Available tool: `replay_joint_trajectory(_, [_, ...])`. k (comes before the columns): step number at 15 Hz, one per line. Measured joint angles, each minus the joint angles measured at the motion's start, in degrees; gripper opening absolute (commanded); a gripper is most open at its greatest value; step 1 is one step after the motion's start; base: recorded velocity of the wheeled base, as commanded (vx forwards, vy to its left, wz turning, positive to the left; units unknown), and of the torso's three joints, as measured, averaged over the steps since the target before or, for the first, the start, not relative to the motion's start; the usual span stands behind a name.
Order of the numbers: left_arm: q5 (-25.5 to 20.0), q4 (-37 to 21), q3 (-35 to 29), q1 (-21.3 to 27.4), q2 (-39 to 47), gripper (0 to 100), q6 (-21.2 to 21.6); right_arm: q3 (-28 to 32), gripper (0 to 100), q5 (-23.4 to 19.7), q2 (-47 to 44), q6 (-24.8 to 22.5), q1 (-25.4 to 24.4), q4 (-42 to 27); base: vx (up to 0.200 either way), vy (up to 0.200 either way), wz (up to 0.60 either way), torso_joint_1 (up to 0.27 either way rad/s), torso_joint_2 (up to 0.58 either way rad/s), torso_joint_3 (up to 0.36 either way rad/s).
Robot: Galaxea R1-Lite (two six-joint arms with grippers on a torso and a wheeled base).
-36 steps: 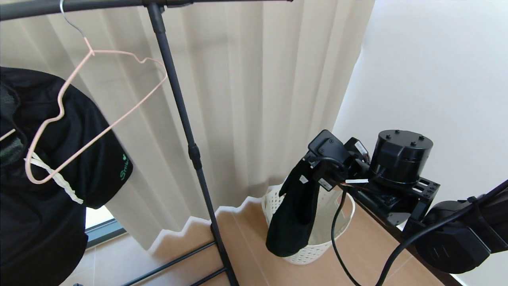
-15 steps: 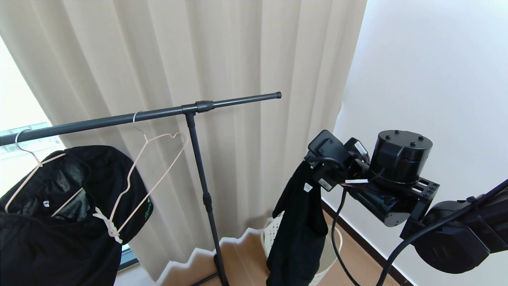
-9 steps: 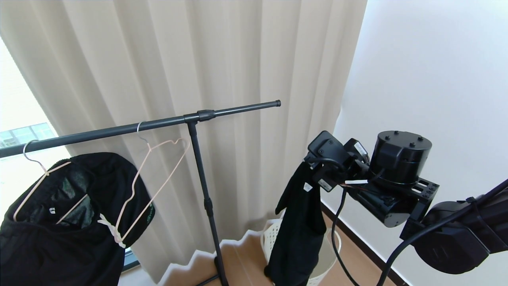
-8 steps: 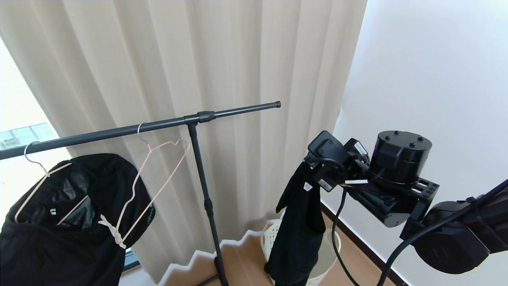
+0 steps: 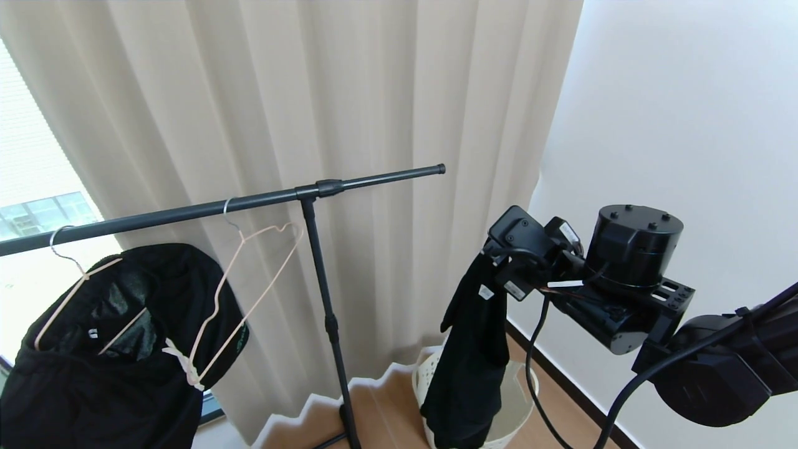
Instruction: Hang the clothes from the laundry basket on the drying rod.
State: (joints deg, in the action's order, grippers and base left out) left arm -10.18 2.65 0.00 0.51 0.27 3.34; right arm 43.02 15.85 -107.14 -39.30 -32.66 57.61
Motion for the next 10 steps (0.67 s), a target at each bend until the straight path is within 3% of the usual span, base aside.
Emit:
replay_joint_trajectory(8, [0.0,0.1,0.0,0.0,0.0,100,-0.2,-0.1,0,0.0,0.0,0.0,0.4,0.0,0.0,0.0,0.6,0.006,0.0,0.001])
replay_joint_trajectory(10, [0.1,0.1,0.0,0.0,0.0,100,-0.2,-0.1,0,0.0,0.0,-0.1,0.5,0.0,0.0,0.0,0.0,0.0,0.0,0.0])
